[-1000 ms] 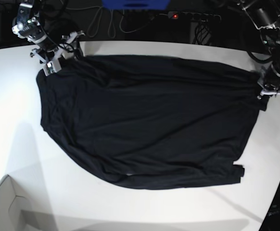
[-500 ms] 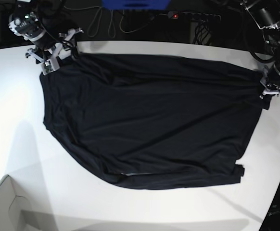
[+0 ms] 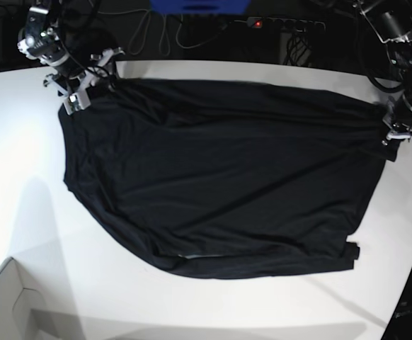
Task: Layout the t-shirt on the table in an organized manner, then fold the t-shirt properly
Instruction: 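Pull the shoulder edge with both grippers away from the hem to stretch it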
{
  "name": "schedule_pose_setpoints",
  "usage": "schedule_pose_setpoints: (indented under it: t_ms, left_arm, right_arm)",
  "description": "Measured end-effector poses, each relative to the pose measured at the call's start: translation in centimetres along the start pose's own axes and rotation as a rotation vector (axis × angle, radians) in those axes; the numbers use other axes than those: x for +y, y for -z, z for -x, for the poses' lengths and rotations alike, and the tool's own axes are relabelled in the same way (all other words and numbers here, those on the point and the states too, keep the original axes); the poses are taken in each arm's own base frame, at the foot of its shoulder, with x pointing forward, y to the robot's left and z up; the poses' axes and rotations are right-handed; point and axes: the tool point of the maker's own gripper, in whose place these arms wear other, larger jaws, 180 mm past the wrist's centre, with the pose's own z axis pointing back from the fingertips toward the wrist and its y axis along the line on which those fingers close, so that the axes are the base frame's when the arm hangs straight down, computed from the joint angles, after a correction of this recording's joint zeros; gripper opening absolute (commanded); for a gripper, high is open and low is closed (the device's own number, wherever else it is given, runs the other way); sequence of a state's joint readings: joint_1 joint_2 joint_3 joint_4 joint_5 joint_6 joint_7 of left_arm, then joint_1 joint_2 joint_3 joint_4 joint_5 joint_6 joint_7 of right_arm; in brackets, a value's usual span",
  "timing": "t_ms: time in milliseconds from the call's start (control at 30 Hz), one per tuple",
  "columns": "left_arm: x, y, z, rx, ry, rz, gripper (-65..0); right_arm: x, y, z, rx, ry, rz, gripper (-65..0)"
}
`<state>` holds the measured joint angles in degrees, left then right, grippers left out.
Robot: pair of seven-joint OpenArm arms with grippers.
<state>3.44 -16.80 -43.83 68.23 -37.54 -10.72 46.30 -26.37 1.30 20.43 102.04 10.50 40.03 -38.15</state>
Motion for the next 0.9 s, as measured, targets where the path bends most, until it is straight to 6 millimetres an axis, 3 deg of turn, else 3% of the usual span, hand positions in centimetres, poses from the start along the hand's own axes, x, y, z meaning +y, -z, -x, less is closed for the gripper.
schedule_pose_setpoints:
  t_ms: [100, 267, 500, 600, 900]
  left_arm:
    - [0.0, 0.0, 0.0, -0.001, 0.0, 0.0, -64.9]
    - [0.0, 0.0, 0.0, -0.001, 0.001, 0.0, -64.9]
    - [0.2, -0.2, -0.1, 0.003, 0.006, -0.004, -64.9]
    - [1.3, -0.7, -0.3, 0.001, -0.021, -0.022, -64.9]
    - [2.4, -1.3, -0.4, -0.009, -0.036, -0.043, -64.9]
  right_arm:
    - [0.1, -0.1, 0.2, 0.004, 0.002, -0.001, -36.1]
    - [0.3, -0.3, 1.1, 0.022, 0.007, -0.008, -65.0]
    - [-0.4, -1.2, 2.0, 0.033, 0.018, 0.009, -65.0]
    - [-1.2, -1.6, 2.4, 0.039, 0.024, 0.03, -65.0]
    - [-1.0, -2.8, 1.3, 0.026, -0.019, 0.051, -65.0]
